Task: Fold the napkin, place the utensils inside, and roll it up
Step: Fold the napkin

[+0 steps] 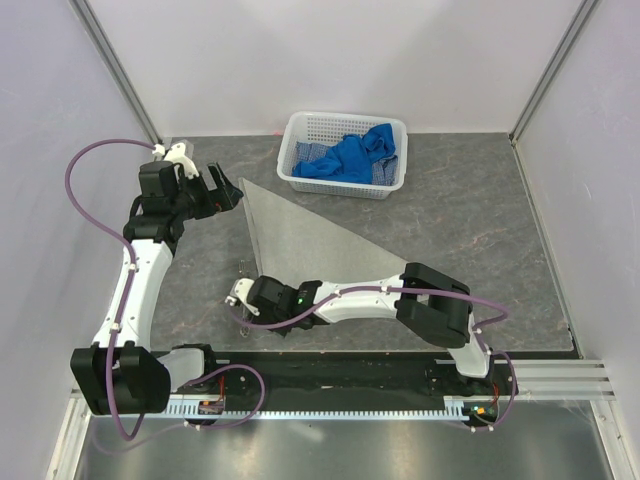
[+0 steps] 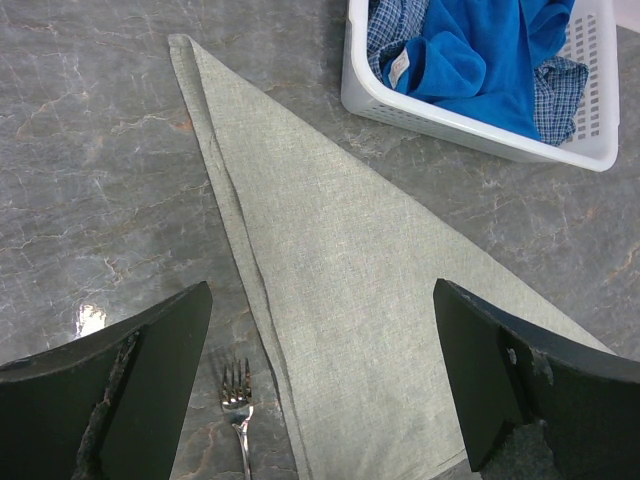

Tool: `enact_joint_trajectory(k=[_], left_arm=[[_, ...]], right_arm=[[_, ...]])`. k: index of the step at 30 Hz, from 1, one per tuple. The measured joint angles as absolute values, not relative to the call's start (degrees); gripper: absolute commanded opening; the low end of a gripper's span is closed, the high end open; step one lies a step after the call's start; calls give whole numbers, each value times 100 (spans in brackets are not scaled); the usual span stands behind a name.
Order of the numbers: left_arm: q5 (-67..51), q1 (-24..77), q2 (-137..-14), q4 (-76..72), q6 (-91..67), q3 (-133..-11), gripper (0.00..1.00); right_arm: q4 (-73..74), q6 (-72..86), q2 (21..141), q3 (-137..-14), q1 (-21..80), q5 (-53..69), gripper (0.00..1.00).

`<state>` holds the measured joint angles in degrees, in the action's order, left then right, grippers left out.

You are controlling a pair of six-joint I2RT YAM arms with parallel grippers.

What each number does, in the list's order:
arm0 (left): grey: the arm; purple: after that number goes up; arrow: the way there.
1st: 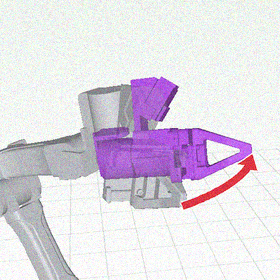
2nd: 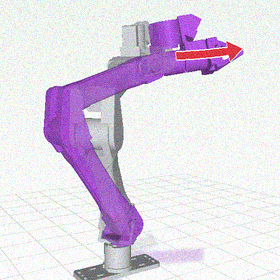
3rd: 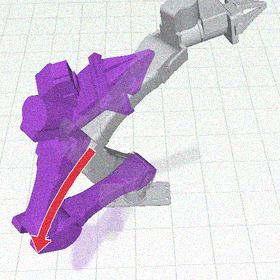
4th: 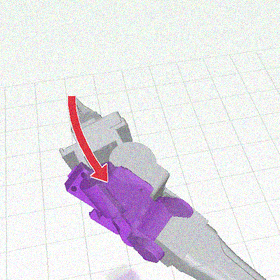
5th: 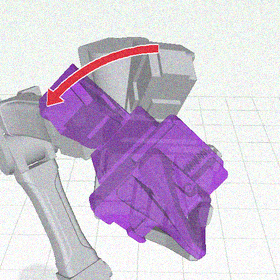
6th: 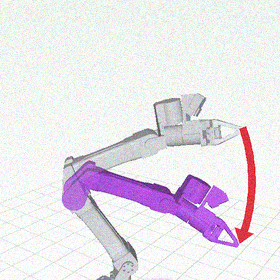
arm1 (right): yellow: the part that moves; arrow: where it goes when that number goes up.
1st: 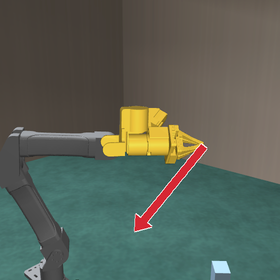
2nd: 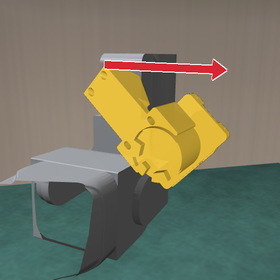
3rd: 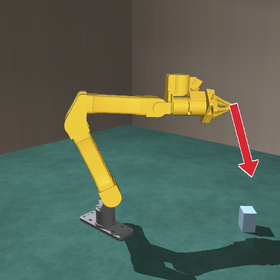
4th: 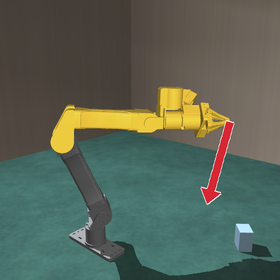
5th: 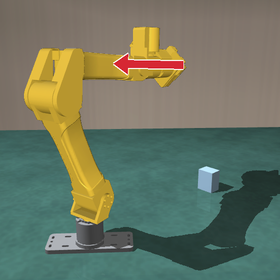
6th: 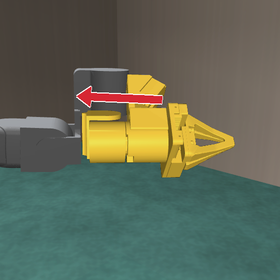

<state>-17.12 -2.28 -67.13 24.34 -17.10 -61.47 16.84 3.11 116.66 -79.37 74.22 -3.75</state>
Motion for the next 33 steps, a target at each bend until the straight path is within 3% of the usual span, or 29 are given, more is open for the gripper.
enact_joint_trajectory(k=[5,6,8,13,17,19,33], left_arm=[[-1721,-228,-6713,2434,-1712,-6147,100],[-1723,-228,-6713,2434,-1712,-6147,100],[-1737,-228,-6713,2434,-1712,-6147,100],[-1817,-228,-6713,2434,-1712,-6147,100],[-1828,-228,-6713,2434,-1712,-6147,100],[-1835,-228,-6713,2434,-1712,-6147,100],[-1859,-228,-6790,2434,-1712,-6147,100]], right_arm=[[1684,294,11697,-7990,7422,-390,22],[1684,296,11697,-7992,7419,-392,15],[1684,290,11697,-7994,7419,-392,13],[1688,296,11697,-7996,7419,-395,18],[1693,311,11697,-7996,7419,-388,33],[1704,318,11697,-7999,7419,-384,35],[1769,432,11697,-8132,7384,-388,35]])
